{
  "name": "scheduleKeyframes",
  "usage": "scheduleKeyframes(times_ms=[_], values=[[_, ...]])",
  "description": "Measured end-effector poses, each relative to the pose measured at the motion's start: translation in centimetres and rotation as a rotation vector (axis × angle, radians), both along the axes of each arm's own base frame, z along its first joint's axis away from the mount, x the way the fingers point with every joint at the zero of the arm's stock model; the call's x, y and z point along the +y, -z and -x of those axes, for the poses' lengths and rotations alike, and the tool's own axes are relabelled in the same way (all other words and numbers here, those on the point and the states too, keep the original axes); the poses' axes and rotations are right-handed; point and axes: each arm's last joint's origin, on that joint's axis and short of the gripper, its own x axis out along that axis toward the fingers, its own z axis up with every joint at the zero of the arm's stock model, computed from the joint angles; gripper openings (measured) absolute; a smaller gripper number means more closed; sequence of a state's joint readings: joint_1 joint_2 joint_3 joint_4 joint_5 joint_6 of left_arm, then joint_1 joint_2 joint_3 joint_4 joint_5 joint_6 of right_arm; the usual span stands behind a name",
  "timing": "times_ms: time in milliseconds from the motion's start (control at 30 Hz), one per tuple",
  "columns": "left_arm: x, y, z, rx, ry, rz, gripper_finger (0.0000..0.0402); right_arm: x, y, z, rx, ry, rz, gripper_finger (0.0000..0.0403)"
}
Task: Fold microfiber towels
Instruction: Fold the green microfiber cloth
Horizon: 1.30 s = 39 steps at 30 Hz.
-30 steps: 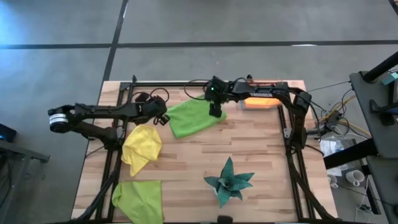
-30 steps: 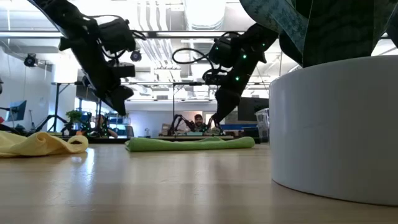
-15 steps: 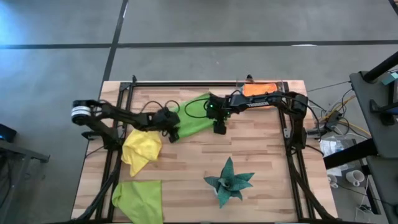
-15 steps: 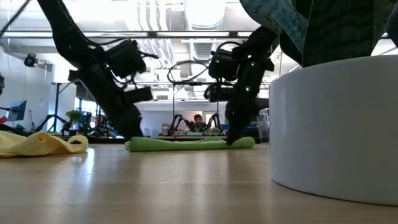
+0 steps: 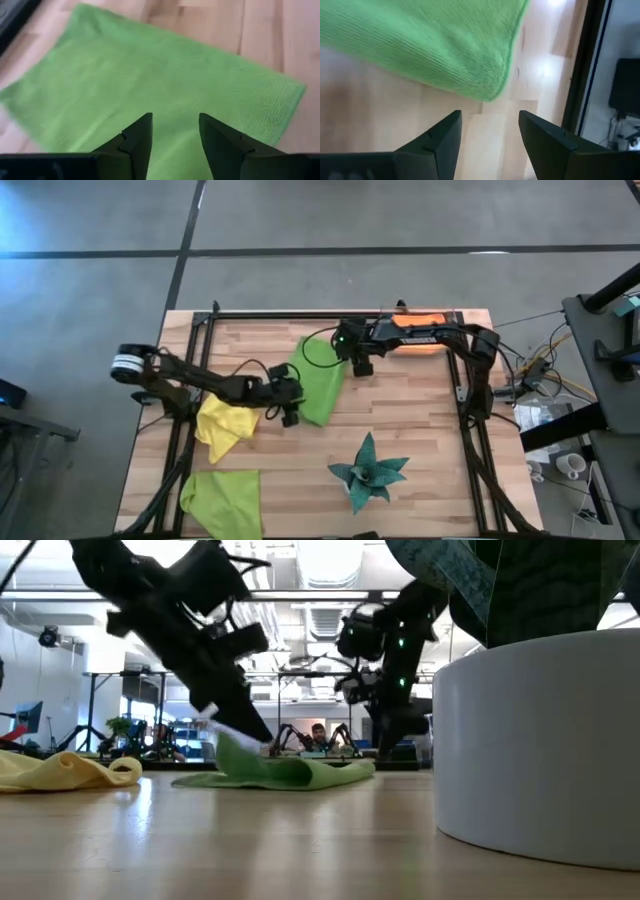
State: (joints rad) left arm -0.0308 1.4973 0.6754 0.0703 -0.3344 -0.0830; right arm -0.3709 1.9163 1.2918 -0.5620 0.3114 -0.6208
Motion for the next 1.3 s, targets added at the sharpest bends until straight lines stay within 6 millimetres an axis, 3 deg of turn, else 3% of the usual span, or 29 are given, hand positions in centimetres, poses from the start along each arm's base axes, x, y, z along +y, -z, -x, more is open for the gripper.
scheduleKeyframes(times_ms=[167, 267, 367, 533, 667, 800, 1000, 1067, 1167, 1233, 1300], values=[[0.7, -3.3, 1.9, -0.082, -0.062, 0.006, 0.0147, 1.4, -1.2, -0.6, -0.143, 0.059, -0.106, 0.0196], [1.7, -3.7, 2.7, -0.101, -0.145, -0.063, 0.0147, 1.5, -1.1, -1.4, -0.298, 0.148, -0.253, 0.0196], [2.6, -2.8, 3.0, -0.06, -0.166, -0.087, 0.0147, 1.4, -0.2, -2.1, -0.36, 0.188, -0.298, 0.0196], [2.8, 0.3, 2.0, 0.056, -0.144, -0.069, 0.0147, 1.4, 2.5, -2.0, -0.255, 0.225, -0.327, 0.0196], [2.3, 2.3, 1.3, 0.12, -0.117, 0.004, 0.0147, 0.7, 3.3, -1.1, -0.086, 0.167, -0.186, 0.0196], [1.7, 1.8, 0.3, 0.087, -0.084, 0.039, 0.0147, -0.7, 2.9, -0.8, 0.04, 0.068, 0.057, 0.0196], [2.3, -0.5, 0.1, -0.014, -0.103, -0.054, 0.0147, -0.7, -1.0, -2.4, -0.041, -0.019, 0.116, 0.0196], [3.2, -0.9, 0.0, -0.041, -0.123, -0.098, 0.0147, 0.0, -1.9, -2.5, -0.097, -0.014, 0.022, 0.0196], [4.7, -0.4, -0.5, -0.054, -0.081, -0.105, 0.0144, 1.2, -3.3, -2.4, -0.298, 0.002, -0.307, 0.0194], [5.8, 0.5, -0.7, -0.042, -0.048, -0.102, 0.014, 2.4, -3.1, -2.3, -0.368, -0.008, -0.531, 0.019], [6.8, 1.3, -1.3, -0.058, -0.038, -0.122, 0.0134, 3.7, -1.8, -2.1, -0.34, 0.008, -0.606, 0.0186]])
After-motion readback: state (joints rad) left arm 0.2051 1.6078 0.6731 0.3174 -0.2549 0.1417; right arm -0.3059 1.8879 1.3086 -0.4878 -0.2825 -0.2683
